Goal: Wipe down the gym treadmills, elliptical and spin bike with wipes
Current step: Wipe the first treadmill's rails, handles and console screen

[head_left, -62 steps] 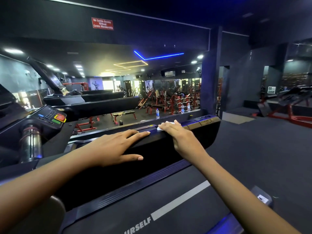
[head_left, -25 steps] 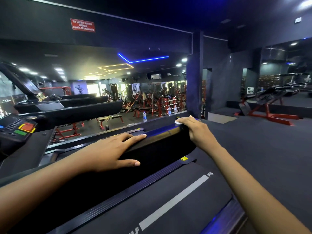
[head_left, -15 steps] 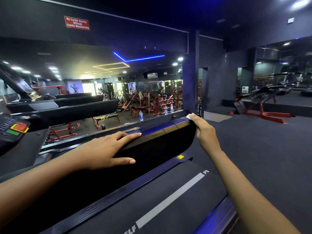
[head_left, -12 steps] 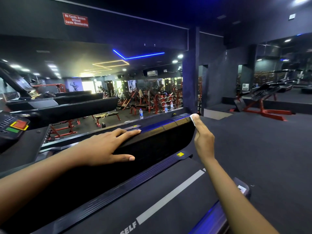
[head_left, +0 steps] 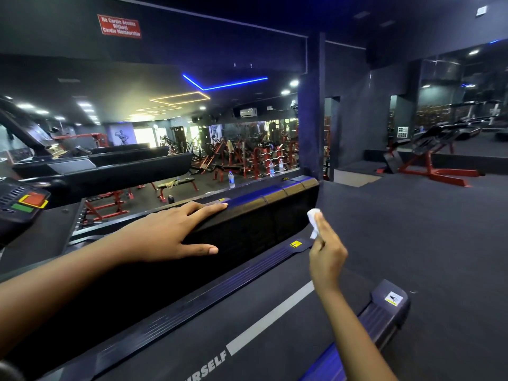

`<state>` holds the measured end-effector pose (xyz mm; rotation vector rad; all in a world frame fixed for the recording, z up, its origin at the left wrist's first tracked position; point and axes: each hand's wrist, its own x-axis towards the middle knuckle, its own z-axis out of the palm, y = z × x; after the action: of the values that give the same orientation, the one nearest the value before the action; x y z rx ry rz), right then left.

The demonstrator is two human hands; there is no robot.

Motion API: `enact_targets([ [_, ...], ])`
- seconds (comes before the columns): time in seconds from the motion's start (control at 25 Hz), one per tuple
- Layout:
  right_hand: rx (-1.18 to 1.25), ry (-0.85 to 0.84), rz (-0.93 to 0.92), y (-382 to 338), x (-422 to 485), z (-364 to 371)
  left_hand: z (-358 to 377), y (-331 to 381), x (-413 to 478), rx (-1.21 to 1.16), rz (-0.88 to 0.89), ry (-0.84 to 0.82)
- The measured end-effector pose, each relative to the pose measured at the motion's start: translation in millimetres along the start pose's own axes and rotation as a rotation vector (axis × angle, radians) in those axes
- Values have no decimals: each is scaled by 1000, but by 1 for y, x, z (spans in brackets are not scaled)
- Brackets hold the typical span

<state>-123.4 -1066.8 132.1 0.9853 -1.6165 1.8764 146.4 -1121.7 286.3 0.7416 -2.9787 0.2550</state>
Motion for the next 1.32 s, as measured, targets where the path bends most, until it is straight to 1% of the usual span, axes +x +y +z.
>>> enact_targets([
  [0.08, -26, 2, 12, -1, 32, 8, 0, 0, 0, -11, 1, -2],
  [0.16, -36, -31, 33, -7, 38, 20, -1, 0, 0, -11, -2, -2],
  [0.28, -43, -24, 35, -12, 0, 30, -1, 2, 0, -3, 2, 2],
  [0.4, -36, -57, -45, -15, -52, 25, -2, 3, 0, 0, -6, -3],
  [0.52, -13, -90, -85, -19, -66, 7, 0, 3, 0, 10, -13, -10],
  [0.6, 20, -23, -44, -21, -36, 2, 0, 2, 0, 7, -8, -7],
  [0.72, 14, 71, 24, -23, 22, 15, -1, 1, 0, -12, -14, -8],
  [0.8, 11, 74, 24, -29, 28, 28, -1, 1, 1, -13, -12, -10],
  [0.88, 3, 80, 19, -38, 8, 37, 0, 1, 1, -11, -14, -13],
  [0.96, -7, 82, -20, -50, -22, 38, 0, 0, 2, -12, -15, -13],
  [1.08, -3, 37, -171, -64, -50, 25, 1, -1, 1, -7, -13, -15],
  [1.12, 28, 25, -196, -64, -48, 18, 2, -1, 1, -4, -9, -11],
  [1.2, 75, 60, -114, -57, -22, 7, 2, -2, 2, 4, -5, -7],
  [1.32, 43, 162, 100, -45, 29, 12, 1, -1, 2, 10, -14, -12],
])
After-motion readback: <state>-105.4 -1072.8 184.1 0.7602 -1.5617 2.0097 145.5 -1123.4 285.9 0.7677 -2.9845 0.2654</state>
